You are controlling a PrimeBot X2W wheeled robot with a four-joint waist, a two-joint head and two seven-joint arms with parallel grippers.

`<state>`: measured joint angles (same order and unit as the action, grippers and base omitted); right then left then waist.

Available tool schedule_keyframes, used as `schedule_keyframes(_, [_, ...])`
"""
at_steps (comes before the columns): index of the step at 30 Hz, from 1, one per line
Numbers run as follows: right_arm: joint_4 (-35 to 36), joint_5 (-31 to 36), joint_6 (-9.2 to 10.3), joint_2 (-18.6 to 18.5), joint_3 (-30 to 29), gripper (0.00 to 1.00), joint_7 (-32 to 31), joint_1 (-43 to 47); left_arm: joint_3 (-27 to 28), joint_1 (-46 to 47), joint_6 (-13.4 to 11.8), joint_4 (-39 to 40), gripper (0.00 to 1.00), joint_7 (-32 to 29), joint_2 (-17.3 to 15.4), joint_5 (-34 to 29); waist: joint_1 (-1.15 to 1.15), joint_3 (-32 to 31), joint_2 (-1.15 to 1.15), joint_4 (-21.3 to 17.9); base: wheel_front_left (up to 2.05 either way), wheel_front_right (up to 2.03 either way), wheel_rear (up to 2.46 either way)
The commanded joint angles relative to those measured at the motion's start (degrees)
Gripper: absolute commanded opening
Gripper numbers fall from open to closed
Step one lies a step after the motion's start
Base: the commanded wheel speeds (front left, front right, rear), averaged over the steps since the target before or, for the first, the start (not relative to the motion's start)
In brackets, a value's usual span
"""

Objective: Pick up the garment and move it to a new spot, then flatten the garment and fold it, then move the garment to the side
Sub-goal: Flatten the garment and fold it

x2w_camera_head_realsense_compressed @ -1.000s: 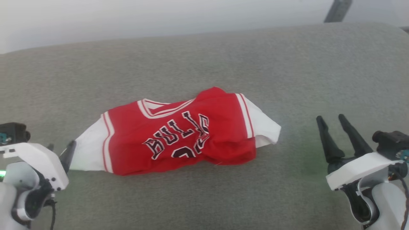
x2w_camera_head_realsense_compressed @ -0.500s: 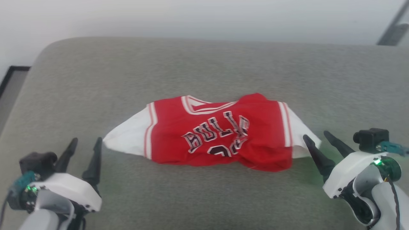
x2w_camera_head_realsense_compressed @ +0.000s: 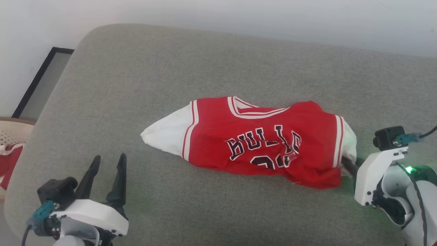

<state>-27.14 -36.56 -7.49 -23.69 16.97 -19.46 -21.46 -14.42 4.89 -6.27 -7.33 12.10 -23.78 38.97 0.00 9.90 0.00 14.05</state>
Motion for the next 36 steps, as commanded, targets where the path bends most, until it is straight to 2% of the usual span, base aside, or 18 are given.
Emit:
schedule_keyframes(1, [-0.3, -0.2, 0.01, 0.3, -0.4, 0.00, -0.7, -0.4, 0.3, -0.4, 0.1, 0.2, 1.00, 0.7, 0.4, 0.0, 0.00, 0.1, 0.00, 0.2, 0.00, 0.00, 0.00])
schedule_keyframes(11, [6.4, -0.9, 0.01, -3.1, -4.4, 0.00, -4.8, 0.1, 1.9, -2.4, -0.3, 1.1, 1.00, 2.2, 0.6, 0.0, 0.00, -0.4, 0.00, -1.8, 0.00, 0.00, 0.00])
schedule_keyframes(18, [12.2, -0.3, 0.01, -6.5, -11.6, 0.00, -9.7, 3.8, 2.4, -2.4, -0.3, 1.9, 1.00, 2.4, -0.1, -0.6, 0.00, -0.2, 0.00, -3.3, 0.00, 0.00, 0.00])
schedule_keyframes(23, [13.8, 0.3, 0.01, -5.5, -16.3, 0.00, -12.5, 7.6, 2.4, -1.8, -0.2, 2.1, 1.00, 2.5, 0.0, -0.5, 0.00, 0.6, 0.00, -3.9, 0.00, 0.00, 0.00])
schedule_keyframes(28, [12.2, 1.0, 0.01, -3.5, -17.2, 0.00, -12.0, 8.6, 2.2, -1.1, 0.1, 1.7, 1.00, 2.5, 0.3, -0.4, 0.00, 1.2, 0.00, -4.1, 0.00, 0.00, 0.00])
schedule_keyframes(29, [11.5, 1.1, 0.01, -3.1, -17.0, 0.09, -11.9, 8.5, 2.2, -1.0, 0.1, 1.5, 1.00, 2.6, 0.3, -0.3, 0.00, 1.4, 0.00, -4.2, 0.00, 0.00, 0.00])
schedule_keyframes(30, [10.6, 0.8, 0.02, -2.4, -16.9, 0.36, -11.8, 8.2, 2.2, -0.8, 0.2, 1.4, 1.00, 2.6, 0.3, -0.3, 0.00, 1.4, 0.00, -4.3, 0.00, 0.00, 0.00])
schedule_keyframes(31, [10.0, 1.0, 0.02, -2.2, -16.5, 0.82, -11.8, 7.8, 2.1, -0.6, 0.3, 1.3, 1.00, 2.6, 0.3, -0.3, 0.00, 1.5, 0.00, -4.4, 0.00, 0.00, 0.00])
schedule_keyframes(32, [9.4, 0.8, 0.01, -1.8, -16.3, 1.00, -11.8, 7.4, 2.0, -0.4, 0.4, 1.2, 1.00, 2.5, 0.2, -0.4, 0.00, 1.5, 0.00, -4.4, 0.00, 0.00, 0.00])
schedule_keyframes(36, [8.8, -0.1, 0.02, -1.0, -15.5, 1.00, -12.3, 6.9, 1.7, 0.7, 0.8, 1.3, 1.00, 1.3, -0.7, -0.7, 0.00, 1.4, 0.00, -5.3, 0.00, 0.00, 0.00])
